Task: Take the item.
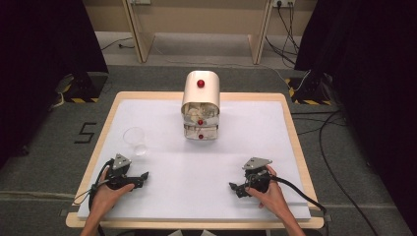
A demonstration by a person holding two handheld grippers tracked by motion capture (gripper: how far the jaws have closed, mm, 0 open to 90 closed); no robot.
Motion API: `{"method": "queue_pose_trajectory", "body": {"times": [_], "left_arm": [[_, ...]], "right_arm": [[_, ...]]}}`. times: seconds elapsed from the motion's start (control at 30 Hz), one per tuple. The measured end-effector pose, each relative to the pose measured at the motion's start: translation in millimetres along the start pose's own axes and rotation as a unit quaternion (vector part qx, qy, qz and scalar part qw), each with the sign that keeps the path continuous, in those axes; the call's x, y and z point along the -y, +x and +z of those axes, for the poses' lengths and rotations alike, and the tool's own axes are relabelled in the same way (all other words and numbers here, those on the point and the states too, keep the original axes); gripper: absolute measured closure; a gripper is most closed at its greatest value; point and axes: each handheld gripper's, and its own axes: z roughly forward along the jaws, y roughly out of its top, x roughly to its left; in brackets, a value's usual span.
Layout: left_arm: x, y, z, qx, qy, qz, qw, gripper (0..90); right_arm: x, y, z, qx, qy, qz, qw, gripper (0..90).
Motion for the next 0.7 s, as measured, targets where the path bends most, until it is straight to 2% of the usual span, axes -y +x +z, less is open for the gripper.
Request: {"method": "queue_pose_trajectory", "body": {"times": [0.27, 0.37, 0.5, 0.7], "left_arm": [[0.0, -1.2, -1.1, 0.0, -0.003, 0.002, 1.0, 15.1], [-0.3, -3.2, -2.2, 0.013, -0.007, -0.007, 0.9999, 15.6], [-3.6, -8.9, -6.5, 0.017, -0.013, 0.0, 0.9998, 15.6], [-11.2, -19.0, -12.3, 0.034, -0.032, 0.002, 0.9989, 15.1]], "right_arm": [[0.0, 0.0, 0.0, 0.0, 0.0, 0.0, 1.0, 0.6], [0.0, -0.1, 0.0, 0.0, 0.0, 0.001, 1.0, 0.6], [0.0, -0.1, 0.0, 0.0, 0.0, 0.001, 1.0, 0.5], [0.0, -0.1, 0.0, 0.0, 0.0, 0.0, 1.0, 0.5]]}}
